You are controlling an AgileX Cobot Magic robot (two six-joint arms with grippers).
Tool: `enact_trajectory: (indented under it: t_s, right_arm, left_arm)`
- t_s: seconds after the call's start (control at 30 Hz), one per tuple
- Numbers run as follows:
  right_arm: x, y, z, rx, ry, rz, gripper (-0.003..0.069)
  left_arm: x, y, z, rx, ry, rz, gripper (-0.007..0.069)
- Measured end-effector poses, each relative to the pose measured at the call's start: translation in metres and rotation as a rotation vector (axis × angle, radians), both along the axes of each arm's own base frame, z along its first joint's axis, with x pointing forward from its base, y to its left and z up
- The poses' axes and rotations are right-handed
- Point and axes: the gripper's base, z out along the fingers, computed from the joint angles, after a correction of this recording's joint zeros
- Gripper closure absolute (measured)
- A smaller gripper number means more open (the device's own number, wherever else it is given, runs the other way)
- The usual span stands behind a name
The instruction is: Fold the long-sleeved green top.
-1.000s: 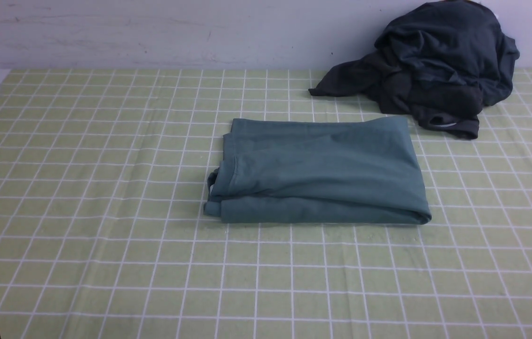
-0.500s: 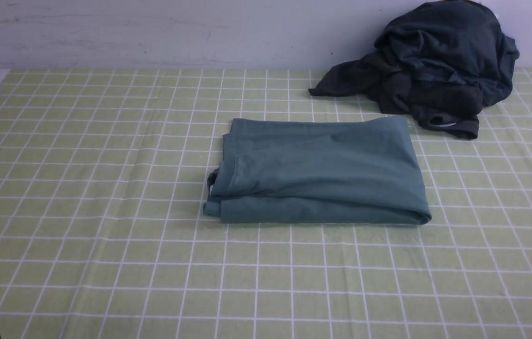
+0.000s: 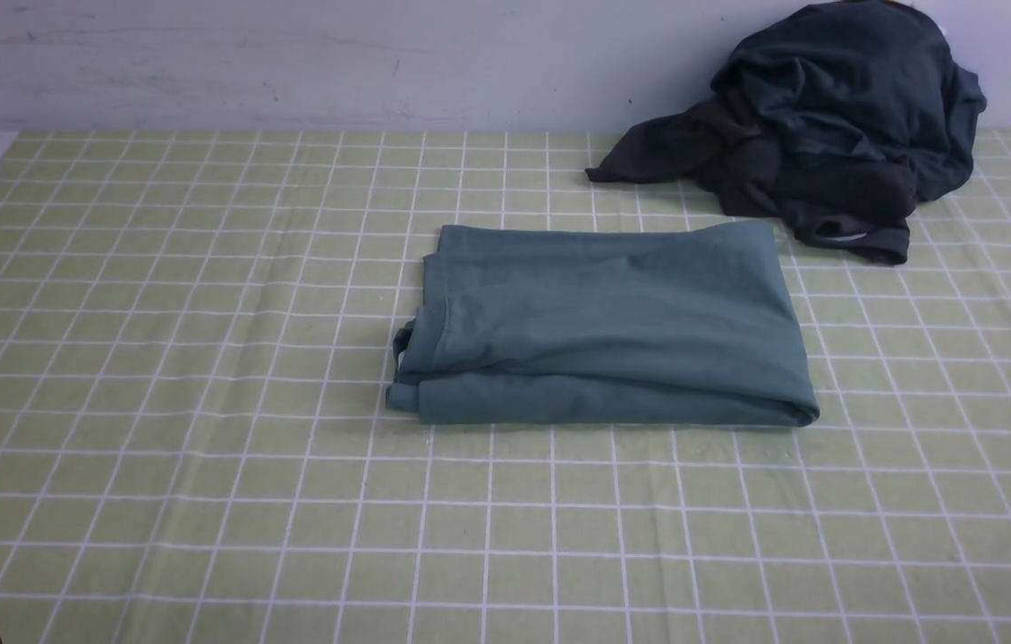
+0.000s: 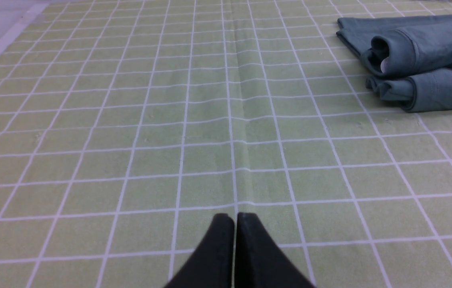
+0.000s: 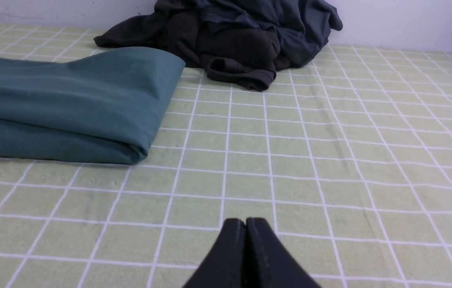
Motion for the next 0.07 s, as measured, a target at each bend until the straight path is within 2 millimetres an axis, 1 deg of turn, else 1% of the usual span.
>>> enact_trajectory:
  t_s: [0.07]
  right_arm:
    - [0.0, 0.0, 0.0, 0.0, 0.0, 0.0, 0.0672]
  left_arm:
    - [0.0, 0.0, 0.0, 0.0, 0.0, 0.0, 0.0627]
